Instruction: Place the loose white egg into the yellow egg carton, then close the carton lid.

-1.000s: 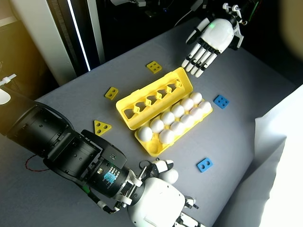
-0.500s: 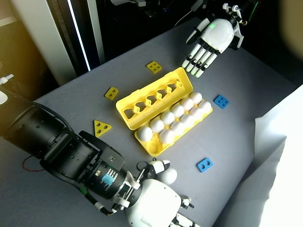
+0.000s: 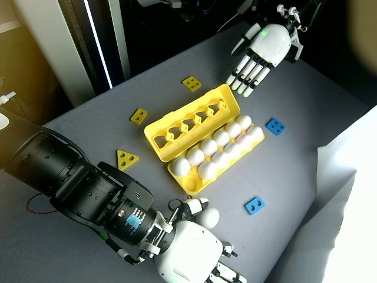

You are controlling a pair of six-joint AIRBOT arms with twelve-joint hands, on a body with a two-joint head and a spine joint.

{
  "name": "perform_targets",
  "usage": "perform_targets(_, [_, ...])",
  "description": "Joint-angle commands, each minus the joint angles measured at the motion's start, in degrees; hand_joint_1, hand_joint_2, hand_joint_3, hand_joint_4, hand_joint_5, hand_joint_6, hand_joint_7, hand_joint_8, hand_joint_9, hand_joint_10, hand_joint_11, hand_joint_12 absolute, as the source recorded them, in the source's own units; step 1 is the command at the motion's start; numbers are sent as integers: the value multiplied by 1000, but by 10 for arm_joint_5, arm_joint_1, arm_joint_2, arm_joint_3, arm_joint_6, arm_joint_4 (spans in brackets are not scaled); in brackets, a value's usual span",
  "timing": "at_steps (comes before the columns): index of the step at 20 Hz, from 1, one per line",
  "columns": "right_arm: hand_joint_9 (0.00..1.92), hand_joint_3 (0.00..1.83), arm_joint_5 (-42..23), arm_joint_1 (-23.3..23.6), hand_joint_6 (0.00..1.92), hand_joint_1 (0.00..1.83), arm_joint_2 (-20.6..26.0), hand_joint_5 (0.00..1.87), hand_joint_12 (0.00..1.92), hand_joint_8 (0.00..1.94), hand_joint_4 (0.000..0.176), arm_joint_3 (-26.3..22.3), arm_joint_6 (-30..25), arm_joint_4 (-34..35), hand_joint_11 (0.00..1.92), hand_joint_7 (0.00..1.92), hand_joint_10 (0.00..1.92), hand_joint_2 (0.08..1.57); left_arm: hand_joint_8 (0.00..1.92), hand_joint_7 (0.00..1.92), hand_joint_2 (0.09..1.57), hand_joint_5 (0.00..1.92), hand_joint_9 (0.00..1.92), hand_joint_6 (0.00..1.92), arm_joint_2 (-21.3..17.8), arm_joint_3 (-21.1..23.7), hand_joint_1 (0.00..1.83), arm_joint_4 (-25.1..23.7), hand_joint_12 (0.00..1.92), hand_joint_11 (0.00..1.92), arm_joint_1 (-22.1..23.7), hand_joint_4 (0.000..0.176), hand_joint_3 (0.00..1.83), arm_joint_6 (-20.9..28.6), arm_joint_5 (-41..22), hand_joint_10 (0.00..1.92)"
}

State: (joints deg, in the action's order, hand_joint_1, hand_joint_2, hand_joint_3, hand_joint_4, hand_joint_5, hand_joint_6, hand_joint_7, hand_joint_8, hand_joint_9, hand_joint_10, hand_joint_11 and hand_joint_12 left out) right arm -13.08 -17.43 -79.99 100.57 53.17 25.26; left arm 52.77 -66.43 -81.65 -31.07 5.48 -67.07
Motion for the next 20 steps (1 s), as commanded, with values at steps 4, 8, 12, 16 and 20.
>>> perform_targets(4, [0,3,-57,13,2,736,3,661,0,2,149,2,-1,0,0,15,0,761,2,303,1441,278,234,2,-3,-6,0,37,297,0,0,0,0,3,-29,0])
perform_targets(8, [0,5,-55,15,3,728,4,635,0,6,151,-4,-1,0,0,32,0,768,0,265,1448,229,214,0,-3,-6,0,37,249,0,0,0,0,4,-29,0])
perform_targets(12, [0,2,-53,13,7,730,5,653,0,3,155,-7,-1,0,0,37,0,764,1,291,1439,252,231,1,-4,-4,0,37,261,0,0,0,0,4,-28,1])
perform_targets(16, [0,0,-52,13,10,724,10,666,0,2,155,-7,-1,0,0,44,0,758,4,280,1445,255,216,2,-4,-4,0,37,278,0,0,0,0,4,-27,5])
perform_targets(20, [0,1,-51,6,4,749,17,659,0,12,144,-7,-1,0,0,51,0,762,0,263,1450,246,203,0,-4,-4,0,37,289,0,0,0,0,4,-27,1])
